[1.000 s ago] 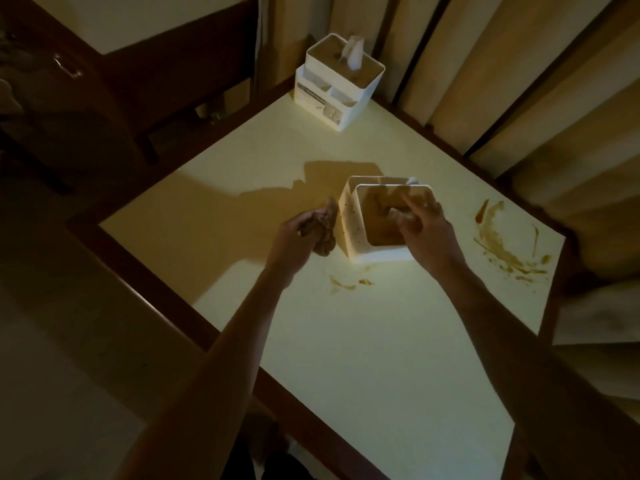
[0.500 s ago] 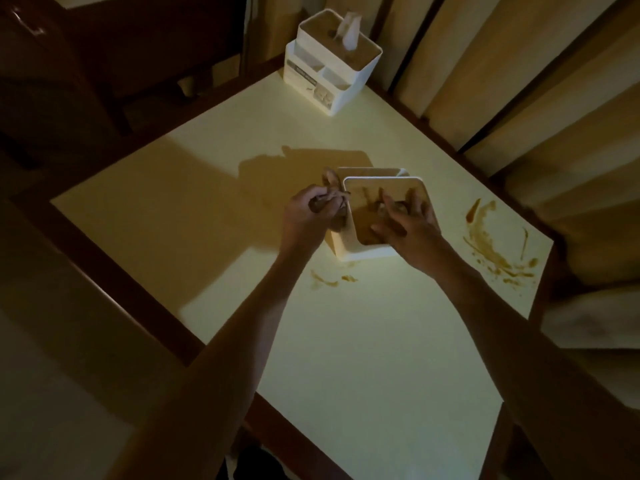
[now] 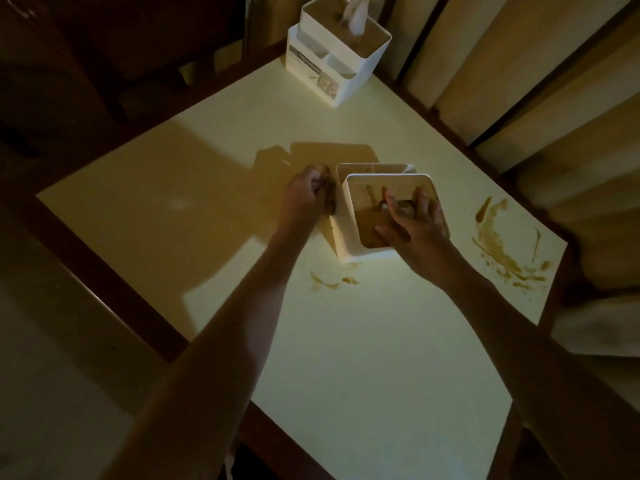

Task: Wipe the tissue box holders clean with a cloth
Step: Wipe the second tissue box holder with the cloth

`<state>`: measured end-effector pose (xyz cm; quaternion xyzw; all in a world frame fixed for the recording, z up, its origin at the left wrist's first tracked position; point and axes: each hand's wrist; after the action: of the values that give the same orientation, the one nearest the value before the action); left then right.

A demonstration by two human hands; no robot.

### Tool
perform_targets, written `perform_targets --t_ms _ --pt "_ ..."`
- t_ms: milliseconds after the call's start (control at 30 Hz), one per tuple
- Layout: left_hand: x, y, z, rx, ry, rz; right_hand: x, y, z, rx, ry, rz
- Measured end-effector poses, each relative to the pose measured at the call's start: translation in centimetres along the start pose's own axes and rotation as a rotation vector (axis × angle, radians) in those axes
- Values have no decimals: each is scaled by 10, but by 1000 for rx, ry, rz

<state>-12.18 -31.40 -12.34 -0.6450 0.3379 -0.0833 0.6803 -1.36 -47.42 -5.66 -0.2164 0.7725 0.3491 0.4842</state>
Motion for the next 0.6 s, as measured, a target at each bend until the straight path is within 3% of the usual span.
perform_targets --t_ms 200,333,467,600 --pt "13 17 -50 96 14 206 1 1 -1 10 11 -14" --pt "15 21 -104 77 121 126 1 1 0 19 23 -24" --pt "9 15 -76 86 115 128 1 1 -1 20 24 -19" --pt "10 11 -8 78 -4 212 0 0 -2 1 25 -17"
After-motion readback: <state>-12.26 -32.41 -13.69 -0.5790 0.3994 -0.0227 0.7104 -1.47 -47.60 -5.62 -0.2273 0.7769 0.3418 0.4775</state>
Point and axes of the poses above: each hand's wrist, its own z-axis towards the middle knuckle, its own x-axis out of the palm, y = z × x, and after that the axes turned 3 degrees about z, right-handed
